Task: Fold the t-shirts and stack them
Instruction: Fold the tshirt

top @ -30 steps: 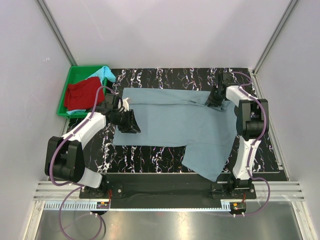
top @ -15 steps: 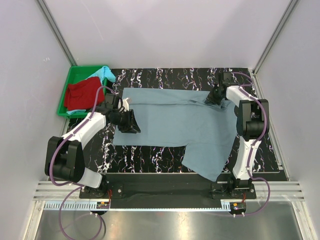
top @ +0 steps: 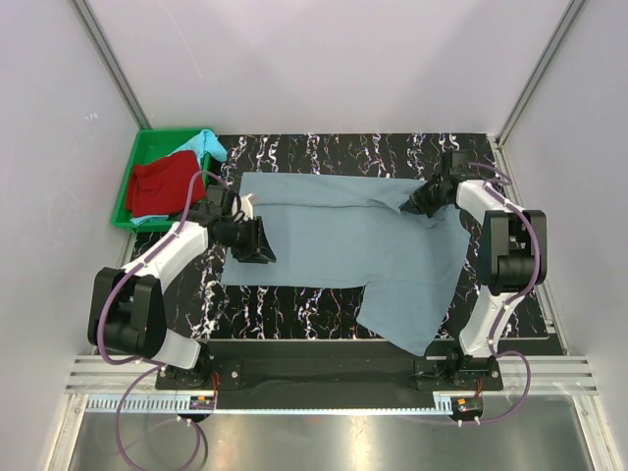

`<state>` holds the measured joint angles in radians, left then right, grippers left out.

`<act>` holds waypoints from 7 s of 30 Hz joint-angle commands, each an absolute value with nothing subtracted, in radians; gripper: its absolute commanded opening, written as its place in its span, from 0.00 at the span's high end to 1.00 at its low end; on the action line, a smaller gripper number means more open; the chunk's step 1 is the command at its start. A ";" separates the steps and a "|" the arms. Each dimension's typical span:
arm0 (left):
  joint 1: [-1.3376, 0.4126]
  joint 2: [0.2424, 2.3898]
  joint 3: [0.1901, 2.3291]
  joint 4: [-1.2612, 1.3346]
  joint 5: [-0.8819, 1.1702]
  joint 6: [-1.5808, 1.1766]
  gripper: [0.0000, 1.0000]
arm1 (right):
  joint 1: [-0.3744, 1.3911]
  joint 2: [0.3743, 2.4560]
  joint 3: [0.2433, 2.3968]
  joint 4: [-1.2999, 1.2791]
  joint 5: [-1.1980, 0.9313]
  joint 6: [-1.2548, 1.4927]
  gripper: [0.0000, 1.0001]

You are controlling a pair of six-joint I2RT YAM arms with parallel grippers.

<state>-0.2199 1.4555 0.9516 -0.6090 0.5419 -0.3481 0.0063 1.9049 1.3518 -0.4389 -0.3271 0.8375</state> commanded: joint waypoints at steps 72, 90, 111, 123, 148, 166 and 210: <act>-0.569 1.864 1.118 0.141 0.666 -0.884 0.55 | -0.110 1.753 1.029 -0.491 -0.253 0.423 0.69; -0.565 1.743 0.985 0.086 0.669 -0.839 0.55 | -0.109 1.626 1.041 -0.569 -0.201 0.448 0.62; -0.531 1.735 0.937 0.094 0.693 -0.838 0.55 | -0.109 1.754 1.077 -0.531 -0.242 0.433 0.74; -0.529 1.755 0.943 0.117 0.706 -0.856 0.55 | -0.109 1.770 1.121 -0.557 -0.252 0.445 0.69; -0.515 1.779 0.940 0.118 0.719 -0.847 0.55 | -0.109 1.710 1.071 -0.575 -0.271 0.486 0.94; -0.517 1.824 0.986 0.130 0.756 -0.853 0.53 | -0.109 1.687 1.043 -0.629 -0.207 0.453 0.86; -0.515 1.873 1.038 0.126 0.788 -0.834 0.53 | -0.109 1.585 0.966 -0.698 -0.184 0.471 1.00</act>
<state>-0.5224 1.8648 0.9909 0.1028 0.7479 -0.8528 -0.1078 1.6093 0.9627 -0.6754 -0.2352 0.5034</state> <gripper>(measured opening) 0.463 0.011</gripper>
